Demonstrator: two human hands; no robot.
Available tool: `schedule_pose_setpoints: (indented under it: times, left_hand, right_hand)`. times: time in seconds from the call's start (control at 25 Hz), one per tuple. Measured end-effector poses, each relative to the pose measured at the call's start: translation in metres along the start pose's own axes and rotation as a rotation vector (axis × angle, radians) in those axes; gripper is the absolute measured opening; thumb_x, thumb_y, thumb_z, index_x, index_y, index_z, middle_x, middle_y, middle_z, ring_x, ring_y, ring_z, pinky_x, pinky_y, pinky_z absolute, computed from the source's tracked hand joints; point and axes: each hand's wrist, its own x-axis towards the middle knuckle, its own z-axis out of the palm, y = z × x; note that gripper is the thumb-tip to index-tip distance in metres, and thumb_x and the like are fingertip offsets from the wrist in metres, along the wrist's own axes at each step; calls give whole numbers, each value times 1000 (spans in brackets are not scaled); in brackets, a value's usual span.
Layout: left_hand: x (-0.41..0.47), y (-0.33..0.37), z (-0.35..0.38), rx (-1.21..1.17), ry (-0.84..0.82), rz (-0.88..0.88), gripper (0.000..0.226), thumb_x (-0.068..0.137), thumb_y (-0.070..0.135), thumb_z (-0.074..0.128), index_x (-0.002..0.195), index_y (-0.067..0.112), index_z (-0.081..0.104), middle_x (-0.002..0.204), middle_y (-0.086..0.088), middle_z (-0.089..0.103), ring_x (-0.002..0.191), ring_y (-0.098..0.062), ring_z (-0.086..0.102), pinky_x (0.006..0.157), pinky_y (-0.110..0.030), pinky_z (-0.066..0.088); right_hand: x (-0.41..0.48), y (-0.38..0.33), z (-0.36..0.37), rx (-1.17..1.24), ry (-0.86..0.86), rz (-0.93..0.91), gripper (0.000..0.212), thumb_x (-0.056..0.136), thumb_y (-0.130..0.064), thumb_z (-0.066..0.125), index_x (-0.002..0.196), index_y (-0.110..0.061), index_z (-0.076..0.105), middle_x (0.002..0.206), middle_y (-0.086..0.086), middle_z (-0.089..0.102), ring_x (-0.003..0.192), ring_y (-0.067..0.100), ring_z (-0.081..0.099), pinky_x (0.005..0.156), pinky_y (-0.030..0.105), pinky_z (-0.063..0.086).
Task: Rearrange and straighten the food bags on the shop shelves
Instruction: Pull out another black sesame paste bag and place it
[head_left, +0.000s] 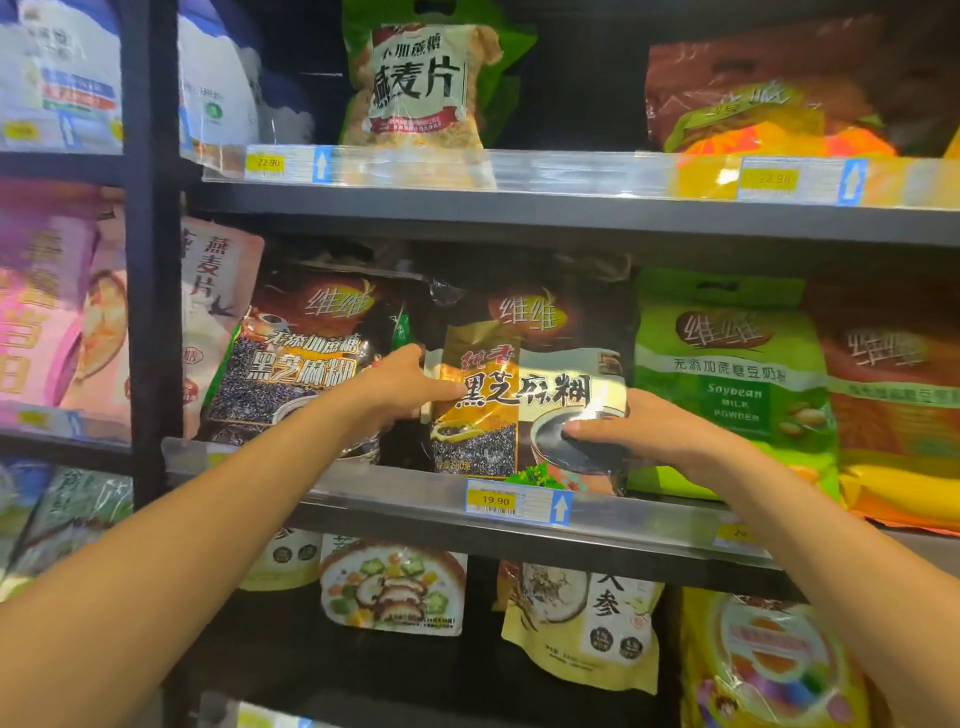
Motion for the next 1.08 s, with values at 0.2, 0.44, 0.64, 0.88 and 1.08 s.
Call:
schedule_pose_setpoints:
  times: [0.2, 0.44, 0.64, 0.88, 1.08]
  left_hand:
    - [-29, 2, 1, 308, -148, 30, 26, 88, 30, 80, 95, 30, 55, 102, 6, 66, 97, -15, 68, 96, -40, 59]
    - [-22, -15, 6, 426, -83, 23, 85, 62, 55, 91, 125, 23, 43, 115, -2, 63, 98, -25, 70, 88, -49, 61]
    - [-10, -21, 12, 370, -34, 34, 84, 71, 41, 92, 130, 18, 38, 121, -3, 57, 96, -25, 70, 80, -46, 65]
    - [-6, -19, 18, 428, 33, 52, 84, 79, 36, 87, 138, 13, 33, 129, -9, 55, 92, -24, 69, 81, -44, 65]
    - [-10, -20, 17, 453, 41, 73, 77, 79, 39, 87, 132, 15, 36, 124, -8, 60, 93, -25, 70, 84, -48, 63]
  right_hand:
    - [-16, 3, -5, -181, -85, -88, 24, 82, -28, 87, 100, -33, 71, 76, -27, 76, 69, -5, 70, 54, 3, 46]
    - [-10, 6, 6, -166, -24, -17, 18, 80, -27, 88, 91, -22, 74, 70, 2, 76, 57, 10, 67, 53, 21, 54]
    - [-3, 6, 12, -143, 10, -15, 25, 79, -23, 90, 99, -20, 75, 73, 5, 79, 63, 15, 73, 56, 22, 58]
    - [4, 7, 17, -175, 52, -8, 33, 76, -27, 92, 104, -20, 76, 85, 8, 81, 82, 27, 80, 79, 42, 66]
    - [-1, 1, 15, -288, 57, -8, 32, 75, -37, 91, 101, -24, 77, 78, -3, 80, 66, 14, 77, 61, 27, 62]
